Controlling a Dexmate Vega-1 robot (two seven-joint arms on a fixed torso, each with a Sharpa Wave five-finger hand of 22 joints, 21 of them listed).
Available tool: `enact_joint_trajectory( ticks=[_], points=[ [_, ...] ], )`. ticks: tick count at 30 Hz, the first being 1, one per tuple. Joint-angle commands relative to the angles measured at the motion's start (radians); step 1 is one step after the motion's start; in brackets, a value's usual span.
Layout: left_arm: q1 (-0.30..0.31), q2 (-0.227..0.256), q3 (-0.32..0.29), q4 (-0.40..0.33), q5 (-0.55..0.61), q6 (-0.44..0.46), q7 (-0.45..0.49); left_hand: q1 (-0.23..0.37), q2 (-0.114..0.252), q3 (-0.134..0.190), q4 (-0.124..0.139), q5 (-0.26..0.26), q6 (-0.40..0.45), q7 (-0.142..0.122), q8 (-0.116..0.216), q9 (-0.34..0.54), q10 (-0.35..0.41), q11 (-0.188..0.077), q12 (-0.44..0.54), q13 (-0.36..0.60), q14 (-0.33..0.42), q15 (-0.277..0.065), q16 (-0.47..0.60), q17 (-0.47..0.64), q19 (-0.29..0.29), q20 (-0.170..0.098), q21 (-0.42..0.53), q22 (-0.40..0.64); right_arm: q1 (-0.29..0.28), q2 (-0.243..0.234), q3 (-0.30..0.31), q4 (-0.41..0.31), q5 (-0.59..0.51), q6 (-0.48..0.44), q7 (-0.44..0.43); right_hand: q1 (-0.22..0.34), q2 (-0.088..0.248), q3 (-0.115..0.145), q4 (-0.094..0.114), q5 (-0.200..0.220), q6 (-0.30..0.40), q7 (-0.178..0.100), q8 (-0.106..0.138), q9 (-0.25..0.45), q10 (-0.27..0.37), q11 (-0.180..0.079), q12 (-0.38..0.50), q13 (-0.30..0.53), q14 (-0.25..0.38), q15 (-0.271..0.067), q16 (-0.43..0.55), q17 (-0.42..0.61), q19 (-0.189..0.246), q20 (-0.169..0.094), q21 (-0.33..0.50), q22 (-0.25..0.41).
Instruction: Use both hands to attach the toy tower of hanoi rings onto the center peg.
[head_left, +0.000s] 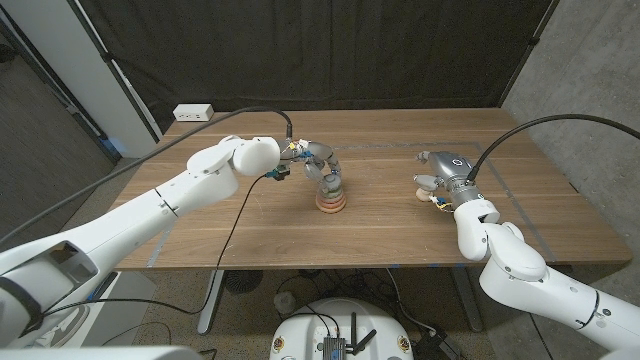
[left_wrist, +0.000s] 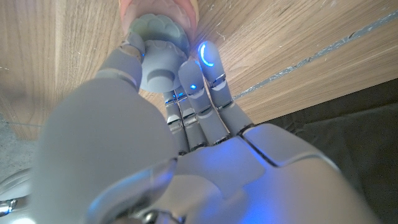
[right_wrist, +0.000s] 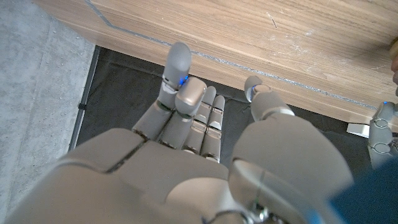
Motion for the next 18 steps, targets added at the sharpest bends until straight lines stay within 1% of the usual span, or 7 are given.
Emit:
enact_joint_trajectory(
  ticks=[1, 13, 15, 18],
  points=[
    [-0.007, -0.016, 0.019, 0.018, 0.027, -0.008, 0.002, 0.017, 0.011, -0.002, 0.001, 0.009, -0.002, -0.004, -0.003, 0.005, 0.099, -0.107, 0.000, 0.126, 0.004, -0.051, 0.001, 0.004, 0.002, -0.134, 0.004, 0.005, -0.001, -0.001, 0.000, 0.006, 0.017, -0.001, -0.011, 0.004, 0.001, 0.005, 0.000, 0.006, 0.004, 0.001, -0.001, 0.002, 0.011, 0.002, -0.003, 0.002, 0.006, -0.043, 0.005, 0.002, 0.003, -0.082, 0.005, 0.002],
    [-0.001, -0.024, 0.023, 0.027, 0.026, -0.014, 0.005, 0.021, 0.009, -0.005, 0.003, 0.010, -0.006, -0.008, -0.007, 0.006, 0.093, -0.105, -0.004, 0.128, -0.002, -0.051, -0.007, -0.003, -0.001, -0.134, 0.006, 0.006, 0.002, -0.006, -0.002, 0.004, 0.023, -0.006, -0.016, 0.003, 0.002, 0.005, 0.000, 0.006, 0.005, 0.001, -0.001, 0.002, 0.011, 0.000, -0.003, 0.002, 0.005, -0.043, 0.005, 0.001, 0.003, -0.082, 0.004, 0.001],
    [0.000, -0.025, 0.022, 0.027, 0.026, -0.014, 0.006, 0.021, 0.009, -0.006, 0.003, 0.010, -0.006, -0.009, -0.007, 0.007, 0.092, -0.104, -0.005, 0.129, 0.007, -0.051, 0.001, 0.005, -0.001, -0.134, 0.006, 0.007, 0.001, -0.007, -0.002, 0.002, 0.024, -0.006, -0.017, 0.003, 0.002, 0.005, 0.000, 0.006, 0.005, 0.001, -0.001, 0.002, 0.011, 0.000, -0.003, 0.003, 0.005, -0.043, 0.005, 0.001, 0.003, -0.082, 0.004, 0.002],
    [0.000, -0.024, 0.022, 0.026, 0.026, -0.014, 0.006, 0.021, 0.009, -0.007, 0.004, 0.010, -0.007, -0.007, -0.008, 0.007, 0.092, -0.106, -0.005, 0.128, 0.004, -0.050, -0.001, 0.003, -0.001, -0.134, 0.006, 0.007, -0.001, -0.010, 0.000, 0.002, 0.027, -0.004, -0.021, 0.003, 0.002, 0.005, 0.000, 0.006, 0.006, 0.001, -0.001, 0.002, 0.012, 0.000, -0.003, 0.003, 0.005, -0.043, 0.005, 0.001, 0.003, -0.082, 0.004, 0.002]
  ],
)
